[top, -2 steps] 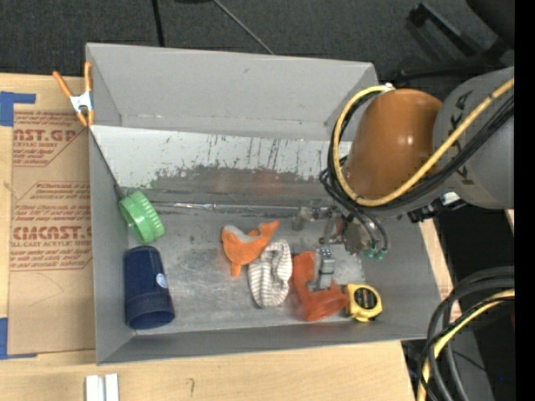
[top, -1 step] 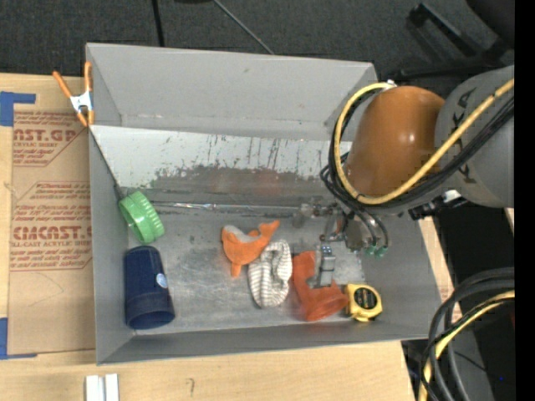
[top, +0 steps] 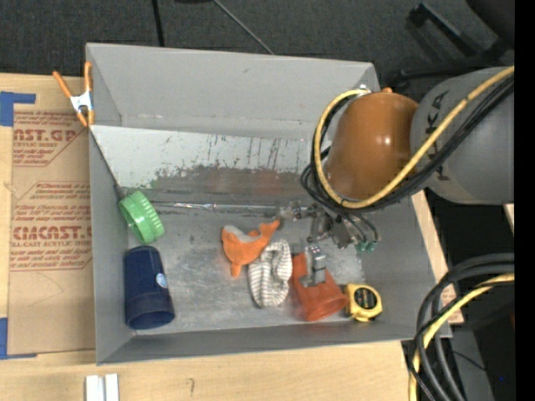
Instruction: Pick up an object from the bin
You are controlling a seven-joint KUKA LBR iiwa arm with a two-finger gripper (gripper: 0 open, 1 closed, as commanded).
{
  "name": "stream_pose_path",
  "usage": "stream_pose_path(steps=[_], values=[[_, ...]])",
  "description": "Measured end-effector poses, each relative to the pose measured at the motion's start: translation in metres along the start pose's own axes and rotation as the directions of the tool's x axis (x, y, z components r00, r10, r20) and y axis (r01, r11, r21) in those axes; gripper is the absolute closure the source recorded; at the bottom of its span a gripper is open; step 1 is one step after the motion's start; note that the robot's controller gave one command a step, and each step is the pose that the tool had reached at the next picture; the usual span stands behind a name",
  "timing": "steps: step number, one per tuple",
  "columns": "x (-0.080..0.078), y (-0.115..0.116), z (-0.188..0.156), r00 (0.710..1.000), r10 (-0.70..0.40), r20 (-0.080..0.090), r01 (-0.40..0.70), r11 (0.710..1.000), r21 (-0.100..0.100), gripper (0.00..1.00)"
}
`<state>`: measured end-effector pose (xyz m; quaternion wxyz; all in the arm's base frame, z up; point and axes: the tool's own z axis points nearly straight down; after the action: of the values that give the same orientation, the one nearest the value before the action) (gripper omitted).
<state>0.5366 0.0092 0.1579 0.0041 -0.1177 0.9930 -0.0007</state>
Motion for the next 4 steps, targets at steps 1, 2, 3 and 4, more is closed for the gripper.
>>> stream_pose_path(steps=[1, 2, 3, 4], values=[[-0.022, 0.018, 0.022, 0.955, -0.297, -0.005, 0.297, 0.955, -0.004, 0.00], [-0.018, 0.006, 0.042, 0.864, -0.504, -0.004, 0.504, 0.864, -0.006, 0.00], [-0.017, 0.004, 0.078, 0.665, -0.747, 0.005, 0.747, 0.665, -0.002, 0.00], [-0.010, 0.022, 0.087, 0.569, -0.823, 0.001, 0.823, 0.569, -0.007, 1.00]])
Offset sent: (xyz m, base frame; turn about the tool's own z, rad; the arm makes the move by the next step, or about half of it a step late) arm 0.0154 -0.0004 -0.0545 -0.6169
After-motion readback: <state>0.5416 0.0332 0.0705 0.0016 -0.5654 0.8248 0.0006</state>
